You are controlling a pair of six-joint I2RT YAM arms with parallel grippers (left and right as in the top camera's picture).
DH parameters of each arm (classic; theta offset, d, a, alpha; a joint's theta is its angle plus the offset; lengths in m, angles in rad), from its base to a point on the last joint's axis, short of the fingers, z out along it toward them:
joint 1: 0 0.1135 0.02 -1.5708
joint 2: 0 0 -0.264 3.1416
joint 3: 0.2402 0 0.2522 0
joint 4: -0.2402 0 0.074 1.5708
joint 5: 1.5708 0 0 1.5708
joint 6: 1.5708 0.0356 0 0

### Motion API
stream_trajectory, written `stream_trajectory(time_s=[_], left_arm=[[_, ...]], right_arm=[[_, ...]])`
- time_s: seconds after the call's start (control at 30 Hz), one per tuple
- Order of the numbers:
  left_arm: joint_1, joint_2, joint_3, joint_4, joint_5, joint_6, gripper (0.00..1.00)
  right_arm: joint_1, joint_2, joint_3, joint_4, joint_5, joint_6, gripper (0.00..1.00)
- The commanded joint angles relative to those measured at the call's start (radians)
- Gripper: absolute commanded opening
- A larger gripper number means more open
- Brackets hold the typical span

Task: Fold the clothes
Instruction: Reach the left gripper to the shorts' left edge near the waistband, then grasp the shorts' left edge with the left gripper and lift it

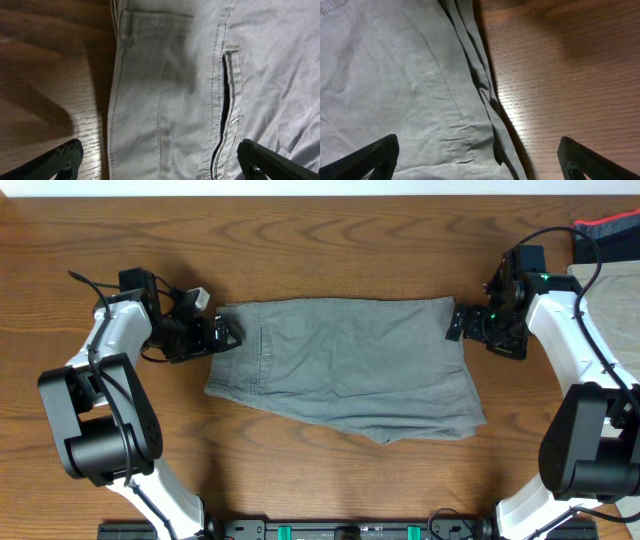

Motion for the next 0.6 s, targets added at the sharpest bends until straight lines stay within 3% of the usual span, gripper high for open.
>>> stream_trajectory(time_s=[0.0,0.33,0.57], left_arm=[[0.0,0.04,-0.014,-0.005,0.011,0.013,1.0],[0.0,0.134,-0.015,-0.009,0.006,0.014,1.0],[-0.007,0.172,-0.018,-0.071,0.006,0.014,0.86]], right_arm=[[-0.01,0.0,0.001,-0.003,-0.009,-0.002,0.99],[-0.01,0.0,0.001,-0.031,-0.008,-0.003,0.99],[-0.01,0.0,0.001,-0.03,-0.008,-0.002,0.99]])
